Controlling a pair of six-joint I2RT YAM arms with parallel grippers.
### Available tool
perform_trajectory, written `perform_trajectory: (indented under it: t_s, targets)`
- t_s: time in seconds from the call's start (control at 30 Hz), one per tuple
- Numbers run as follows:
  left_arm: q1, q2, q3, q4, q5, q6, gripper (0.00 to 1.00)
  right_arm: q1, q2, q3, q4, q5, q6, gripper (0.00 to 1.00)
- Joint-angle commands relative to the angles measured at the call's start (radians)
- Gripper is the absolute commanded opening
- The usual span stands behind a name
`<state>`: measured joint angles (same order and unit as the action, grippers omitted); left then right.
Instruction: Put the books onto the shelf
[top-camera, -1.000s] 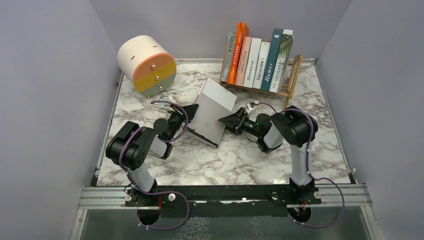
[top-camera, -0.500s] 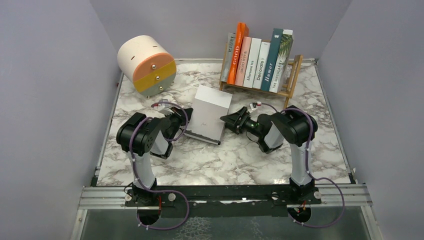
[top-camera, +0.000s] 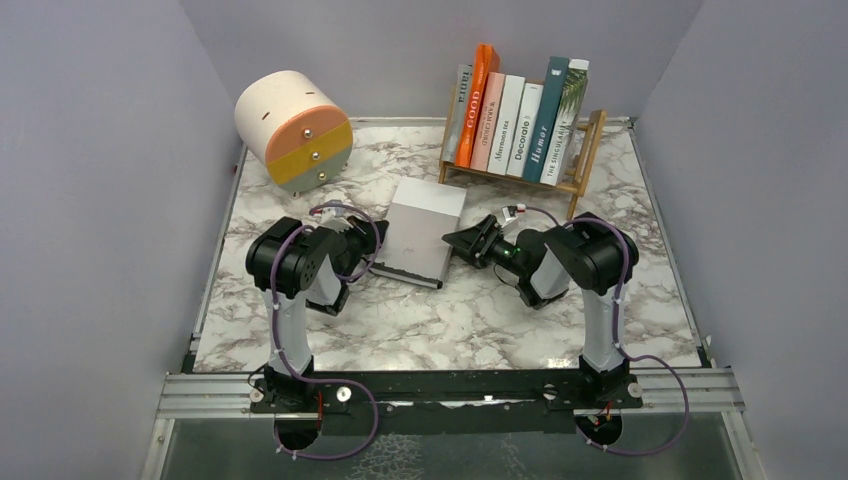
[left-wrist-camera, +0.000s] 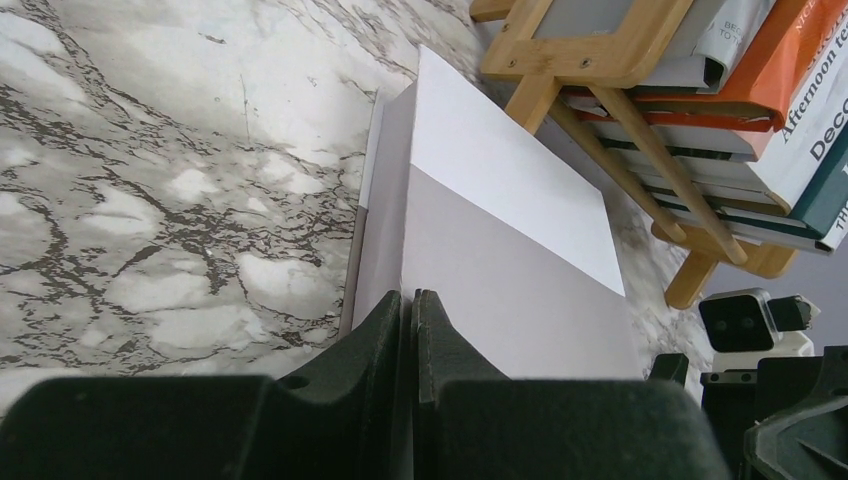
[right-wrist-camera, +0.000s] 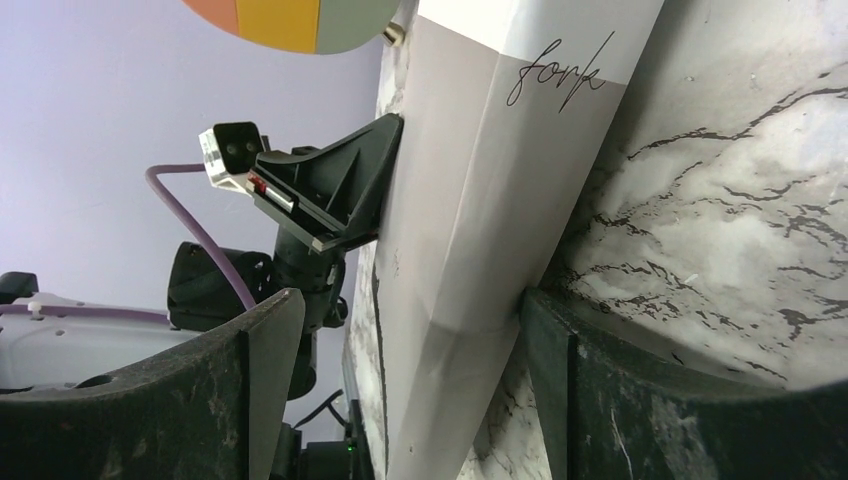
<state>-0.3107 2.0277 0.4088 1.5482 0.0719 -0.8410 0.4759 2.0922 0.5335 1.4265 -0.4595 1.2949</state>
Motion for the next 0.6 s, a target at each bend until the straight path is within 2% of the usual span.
perform_trajectory:
  t_s: [0.0, 0.27, 0.57]
  targets:
    - [-0.081, 0.069, 0.002, 0.247, 0.258, -0.05, 0.0, 0.068, -0.057, 0.02, 0.351, -0.113, 0.01, 0.76]
    - [-0.08, 0.057, -0.028, 0.247, 0.245, -0.05, 0.0, 0.08, -0.049, 0.029, 0.347, -0.105, 0.041, 0.76]
    - [-0.083, 0.065, -0.07, 0.248, 0.236, -0.075, 0.0, 0.11, -0.07, 0.061, 0.038, -0.038, 0.013, 0.74]
